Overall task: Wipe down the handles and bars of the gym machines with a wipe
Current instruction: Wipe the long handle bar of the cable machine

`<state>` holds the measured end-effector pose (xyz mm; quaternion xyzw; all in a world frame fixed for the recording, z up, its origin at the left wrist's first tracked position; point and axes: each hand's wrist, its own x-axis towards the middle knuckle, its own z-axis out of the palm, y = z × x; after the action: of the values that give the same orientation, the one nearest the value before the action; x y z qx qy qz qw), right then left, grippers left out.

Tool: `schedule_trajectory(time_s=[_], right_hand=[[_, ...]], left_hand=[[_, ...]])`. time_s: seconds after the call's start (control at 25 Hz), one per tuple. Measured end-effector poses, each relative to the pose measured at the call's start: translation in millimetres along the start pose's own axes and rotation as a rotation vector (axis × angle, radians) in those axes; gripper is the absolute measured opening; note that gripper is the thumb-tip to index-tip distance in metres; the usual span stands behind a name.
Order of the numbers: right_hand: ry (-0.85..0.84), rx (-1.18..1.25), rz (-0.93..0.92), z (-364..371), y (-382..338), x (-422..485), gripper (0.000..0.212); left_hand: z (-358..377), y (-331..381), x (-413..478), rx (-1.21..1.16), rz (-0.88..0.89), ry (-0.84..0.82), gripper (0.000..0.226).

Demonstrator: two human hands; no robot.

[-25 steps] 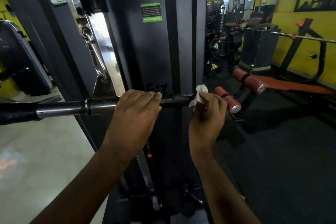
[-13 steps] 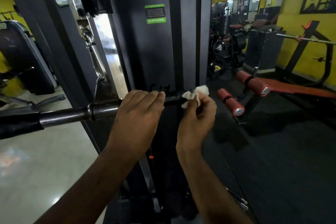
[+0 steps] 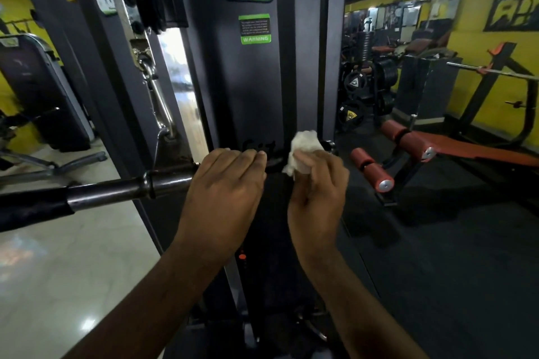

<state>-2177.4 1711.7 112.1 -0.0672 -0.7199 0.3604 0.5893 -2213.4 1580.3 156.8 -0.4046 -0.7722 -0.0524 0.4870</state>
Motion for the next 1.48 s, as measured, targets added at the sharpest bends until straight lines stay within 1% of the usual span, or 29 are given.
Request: schedule_trajectory(time_s=[0.04, 0.08, 0.12, 0.16, 0.24, 0.28, 0.32, 0.4, 0.48, 0.52, 0.56, 0.64, 0.68, 0.72, 0.8, 0.84, 0.88, 0.96, 1.04, 1.08, 1.12, 1.16, 1.2, 1.24, 1.28, 1.32, 1.36, 1.4, 1.48], right_hand=[[-0.076, -0.068, -0.117, -3.1, -0.9, 6.2, 0.036], [-0.2, -0.123, -0.254, -7.4, -2.9, 17.3, 0.038], [-0.358, -0.14, -0.337, -12.6, -5.6, 34.7, 0.032], [-0.553, -0.15, -0.337, -17.6, -10.0, 56.8, 0.027], [-0.962, -0.14, -0.258, -22.2, -16.2, 102.1, 0.025], [-1.118, -0.136, -0.246, -21.1, -18.6, 118.3, 0.025], [-1.22, -0.127, -0.262, -18.9, -20.0, 129.3, 0.024], [-1.322, -0.17, -0.31, -18.4, -19.0, 144.6, 0.02], [-1.392, -0.374, -0.34, -27.2, -12.4, 158.3, 0.02], [-1.4, -0.447, -0.321, -31.8, -10.6, 161.4, 0.021], [-1.37, -0.45, -0.317, -34.3, -10.1, 160.4, 0.021], [-1.249, -0.358, -0.38, -34.1, -12.3, 149.1, 0.024], [-1.217, -0.341, -0.391, -34.4, -13.2, 145.2, 0.024], [-1.214, -0.378, -0.376, -36.2, -11.3, 146.1, 0.024], [-1.248, -0.544, -0.29, -44.1, -2.7, 153.2, 0.025], [-1.254, -0.584, -0.245, -48.7, 0.3, 153.4, 0.026], [-1.238, -0.564, -0.228, -52.0, 1.6, 151.7, 0.027], [-1.191, -0.482, -0.273, -55.6, -0.8, 141.9, 0.026], [-1.148, -0.581, -0.251, -61.2, 3.5, 141.1, 0.026], [-1.1, -0.674, -0.195, -66.4, 13.5, 142.7, 0.025], [-0.999, -0.713, -0.124, -72.7, 22.8, 141.6, 0.025], [-0.852, -0.658, -0.058, -76.3, 33.5, 132.8, 0.025], [-0.666, -0.505, 0.032, -77.1, 41.7, 114.9, 0.024], [-0.452, -0.239, 0.179, -74.6, 43.2, 90.6, 0.022], [-0.265, 0.122, 0.393, -68.3, 38.9, 66.6, 0.019], [-0.117, 0.5, 0.6, -60.6, 33.6, 49.5, 0.02], [0.005, 0.807, 0.77, -52.5, 31.3, 39.5, 0.024], [0.111, 1.013, 0.9, -42.9, 30.9, 36.7, 0.026], [0.278, 1.254, 1.064, -26.8, 18.1, 38.1, 0.027]], left_hand=[[0.8, 0.4, 0.8, -0.001, 0.008, 0.005, 0.027], [1.7, 0.3, 1.0, -0.008, 0.011, 0.01, 0.026], [2.4, -0.1, 0.5, -0.018, 0.006, 0.015, 0.025], [2.8, -0.6, 0.2, -0.024, -0.001, 0.021, 0.024], [3.5, -1.1, 0.0, -0.026, -0.001, 0.044, 0.024], [4.5, -1.0, -0.3, -0.026, 0.001, 0.059, 0.025], [5.1, -1.2, -0.9, -0.03, 0.001, 0.067, 0.025], [3.7, -0.9, -1.8, -0.044, -0.004, 0.061, 0.026], [1.7, 1.5, -0.9, -0.063, -0.014, 0.054, 0.027], [1.6, 2.5, 0.3, -0.07, -0.022, 0.052, 0.027], [1.7, 3.4, 1.2, -0.074, -0.031, 0.048, 0.027], [2.8, 4.2, 3.8, -0.074, -0.053, 0.041, 0.026], [3.0, 4.5, 4.3, -0.073, -0.058, 0.039, 0.026], [3.3, 4.9, 4.4, -0.071, -0.052, 0.036, 0.026], [2.6, 7.6, 3.7, -0.06, -0.032, 0.024, 0.027], [2.2, 8.7, 3.3, -0.057, -0.028, 0.016, 0.028], [2.2, 9.3, 3.3, -0.052, -0.03, 0.008, 0.028], [2.8, 10.2, 5.5, -0.047, -0.037, 0.0, 0.029], [3.0, 10.2, 7.3, -0.059, -0.034, 0.001, 0.029], [3.1, 10.6, 8.2, -0.066, -0.036, 0.005, 0.029], [3.5, 11.5, 9.2, -0.065, -0.039, 0.011, 0.029], [3.9, 12.6, 10.1, -0.057, -0.044, 0.015, 0.028], [4.8, 13.2, 10.5, -0.048, -0.049, 0.018, 0.028], [6.2, 13.7, 11.3, -0.042, -0.053, 0.021, 0.028], [6.8, 13.6, 12.1, -0.039, -0.054, 0.023, 0.028], [7.3, 13.2, 13.0, -0.037, -0.052, 0.024, 0.028], [7.7, 12.8, 14.1, -0.032, -0.046, 0.024, 0.028], [7.9, 13.0, 15.1, -0.027, -0.04, 0.024, 0.028], [7.0, 14.3, 15.9, -0.026, -0.028, 0.021, 0.027]])
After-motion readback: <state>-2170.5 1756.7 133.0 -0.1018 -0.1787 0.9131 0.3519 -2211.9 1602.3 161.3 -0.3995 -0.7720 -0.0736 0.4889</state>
